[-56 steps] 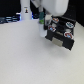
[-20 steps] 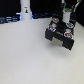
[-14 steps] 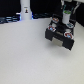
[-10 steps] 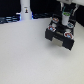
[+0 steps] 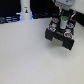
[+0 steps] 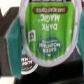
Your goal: Open the kcup holder, insert the kcup into the holder, and close the kcup holder
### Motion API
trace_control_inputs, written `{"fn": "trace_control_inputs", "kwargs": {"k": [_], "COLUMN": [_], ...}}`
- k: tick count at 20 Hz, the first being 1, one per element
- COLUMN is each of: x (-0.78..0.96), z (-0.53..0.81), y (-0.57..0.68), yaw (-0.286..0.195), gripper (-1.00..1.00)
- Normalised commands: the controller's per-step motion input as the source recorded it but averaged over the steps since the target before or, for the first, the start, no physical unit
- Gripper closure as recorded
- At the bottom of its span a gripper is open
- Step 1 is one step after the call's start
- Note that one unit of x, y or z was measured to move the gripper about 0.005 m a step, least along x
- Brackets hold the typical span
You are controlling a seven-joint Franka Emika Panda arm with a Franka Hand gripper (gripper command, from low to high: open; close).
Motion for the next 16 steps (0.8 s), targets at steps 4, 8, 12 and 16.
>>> {"fn": "trace_control_inputs", "kwargs": {"k": [4, 8, 12, 16], "x": [0.00, 0.00, -0.03, -0.08], "z": [0.30, 0.28, -0.08, -0.27], "y": [-0.26, -0.36, -0.16, -0.01], "yaw": [-0.006, -0.011, 0.012, 0.033], "gripper": [1.00, 1.00, 1.00, 1.00]}}
